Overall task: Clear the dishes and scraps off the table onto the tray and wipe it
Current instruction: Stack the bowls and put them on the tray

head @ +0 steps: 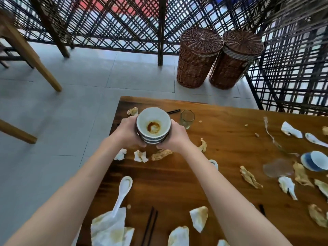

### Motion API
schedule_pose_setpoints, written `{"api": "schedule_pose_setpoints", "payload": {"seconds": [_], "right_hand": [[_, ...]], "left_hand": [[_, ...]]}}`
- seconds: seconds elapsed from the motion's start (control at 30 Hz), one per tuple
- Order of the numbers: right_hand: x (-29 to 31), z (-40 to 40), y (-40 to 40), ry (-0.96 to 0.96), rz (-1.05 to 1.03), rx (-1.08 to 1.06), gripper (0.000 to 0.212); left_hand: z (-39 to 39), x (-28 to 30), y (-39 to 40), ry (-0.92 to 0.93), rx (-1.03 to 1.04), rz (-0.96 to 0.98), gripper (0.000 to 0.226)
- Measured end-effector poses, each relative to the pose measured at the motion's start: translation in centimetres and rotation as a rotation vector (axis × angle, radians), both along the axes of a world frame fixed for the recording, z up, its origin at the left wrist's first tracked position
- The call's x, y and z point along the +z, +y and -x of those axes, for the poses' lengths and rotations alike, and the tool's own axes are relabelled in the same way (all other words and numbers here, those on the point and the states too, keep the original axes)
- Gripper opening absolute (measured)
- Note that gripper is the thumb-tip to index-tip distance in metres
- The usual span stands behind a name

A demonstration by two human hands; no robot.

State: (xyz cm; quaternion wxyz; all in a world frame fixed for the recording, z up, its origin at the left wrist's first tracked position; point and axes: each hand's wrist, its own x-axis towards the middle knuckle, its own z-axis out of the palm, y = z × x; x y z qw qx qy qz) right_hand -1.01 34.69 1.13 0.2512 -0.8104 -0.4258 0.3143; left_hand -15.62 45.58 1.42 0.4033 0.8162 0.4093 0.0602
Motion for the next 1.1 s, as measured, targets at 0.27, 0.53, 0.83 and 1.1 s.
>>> {"api": "schedule_pose_setpoints", "payload": {"seconds": [0.27, 0.53, 0.83, 1.1], "right_hand": [[-1.9, -0.3, 2.2, -0.033, 0.031, 0.045, 0.081], [-2.6, -0.5, 2.4, 0.04, 0.032, 0.029, 0.089], [-6.0, 0.1, 2.2, 0.087, 0.044, -0.016, 0.101], [-6.0, 0.4, 1.9, 0.043, -0.013, -0.012, 0.094]], "left_hand": [[-0.2, -2.7, 2.3, 0.01, 0.025, -0.004, 0.09], [-0.1, -3.9, 2.7, 0.003, 0.06, 0.072, 0.087], [0.1, -7.8, 0.8, -0.015, 0.117, 0.056, 0.085], [0.3, -7.3, 0.7, -0.046, 0.074, 0.014, 0.079]]}}
